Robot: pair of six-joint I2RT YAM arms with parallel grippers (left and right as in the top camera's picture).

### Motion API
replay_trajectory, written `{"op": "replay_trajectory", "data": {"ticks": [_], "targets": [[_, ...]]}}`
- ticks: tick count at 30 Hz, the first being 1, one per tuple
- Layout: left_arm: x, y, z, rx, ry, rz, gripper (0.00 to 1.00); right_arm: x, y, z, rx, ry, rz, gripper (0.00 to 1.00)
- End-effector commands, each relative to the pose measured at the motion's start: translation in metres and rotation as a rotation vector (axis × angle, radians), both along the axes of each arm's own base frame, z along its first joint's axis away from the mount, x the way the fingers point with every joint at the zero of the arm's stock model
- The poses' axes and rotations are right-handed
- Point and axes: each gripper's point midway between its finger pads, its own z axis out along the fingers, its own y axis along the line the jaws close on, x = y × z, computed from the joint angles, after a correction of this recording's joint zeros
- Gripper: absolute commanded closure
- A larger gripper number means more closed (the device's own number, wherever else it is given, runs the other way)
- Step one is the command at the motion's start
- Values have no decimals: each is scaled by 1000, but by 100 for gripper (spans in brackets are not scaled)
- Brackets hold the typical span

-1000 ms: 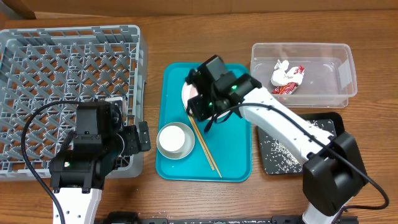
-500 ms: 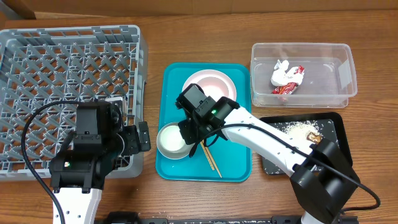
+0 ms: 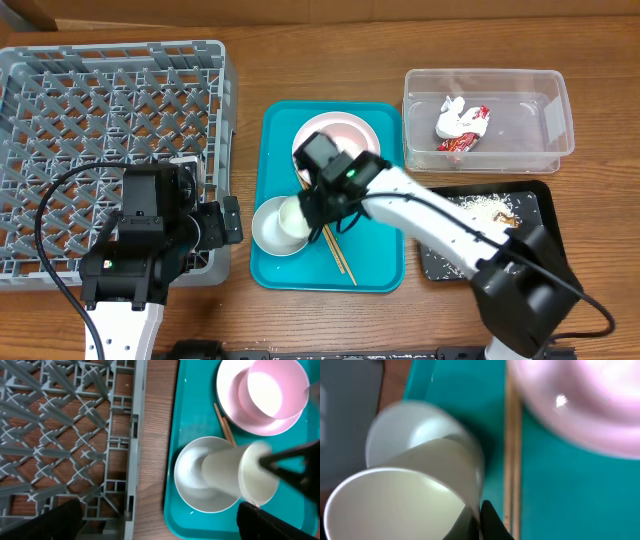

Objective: Sort waste into correct bins and load items into the dishwasher
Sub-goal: 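Lift the white cup with the right gripper and hand it to the left gripper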

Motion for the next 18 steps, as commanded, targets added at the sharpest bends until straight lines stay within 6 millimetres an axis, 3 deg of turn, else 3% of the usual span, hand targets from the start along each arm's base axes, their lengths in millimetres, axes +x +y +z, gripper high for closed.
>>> {"op": "replay_trajectory", "data": {"ticks": [1, 3, 6, 9, 13, 18], "targets": [[6, -20, 14, -98, -46, -57, 0, 51, -22, 98, 167, -181, -143, 96], [10, -37, 21, -180, -70, -114, 0, 64, -46, 127, 250, -199, -219, 96], [19, -66, 32, -320, -102, -222, 0, 68, -62, 151, 404, -128, -229, 96], [28, -99, 48, -485, -148, -382, 0, 54, -61, 171, 619, 31, -149, 96], [41, -132, 70, -693, -206, -571, 0, 31, -48, 195, 792, 121, 6, 96], [43, -152, 97, -855, -296, -777, 0, 12, -41, 214, 900, 197, 89, 96]]}}
